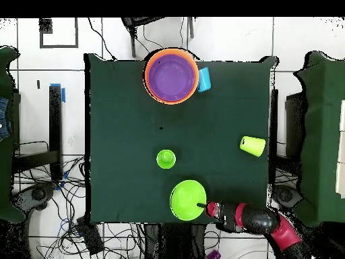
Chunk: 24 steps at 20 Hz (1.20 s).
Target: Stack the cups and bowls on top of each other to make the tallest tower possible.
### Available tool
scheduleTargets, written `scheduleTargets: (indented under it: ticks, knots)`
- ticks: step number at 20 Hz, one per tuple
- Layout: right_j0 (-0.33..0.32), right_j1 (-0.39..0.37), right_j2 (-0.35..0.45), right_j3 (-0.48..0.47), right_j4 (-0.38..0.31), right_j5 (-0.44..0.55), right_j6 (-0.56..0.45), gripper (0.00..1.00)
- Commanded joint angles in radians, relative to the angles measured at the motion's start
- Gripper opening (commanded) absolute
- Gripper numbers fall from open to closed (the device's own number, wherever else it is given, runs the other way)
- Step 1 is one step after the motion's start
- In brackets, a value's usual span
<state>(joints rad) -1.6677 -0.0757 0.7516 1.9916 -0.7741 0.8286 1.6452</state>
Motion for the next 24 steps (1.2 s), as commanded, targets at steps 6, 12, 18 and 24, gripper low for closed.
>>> scheduleTargets:
  ticks: [6, 12, 18, 24]
  knots:
    - [0.05, 0.032, -0.033, -0.044, -0.056, 0.034, -0.257, 0.0]
    - [0.084, 0.046, 0.015, -0.083, -0.062, 0.009, -0.282, 0.0]
    - [0.191, -0.053, 0.105, -0.122, -0.048, -0.051, -0.171, 0.0]
    - [0.289, -0.227, 0.194, -0.107, -0.006, -0.06, -0.08, 0.0]
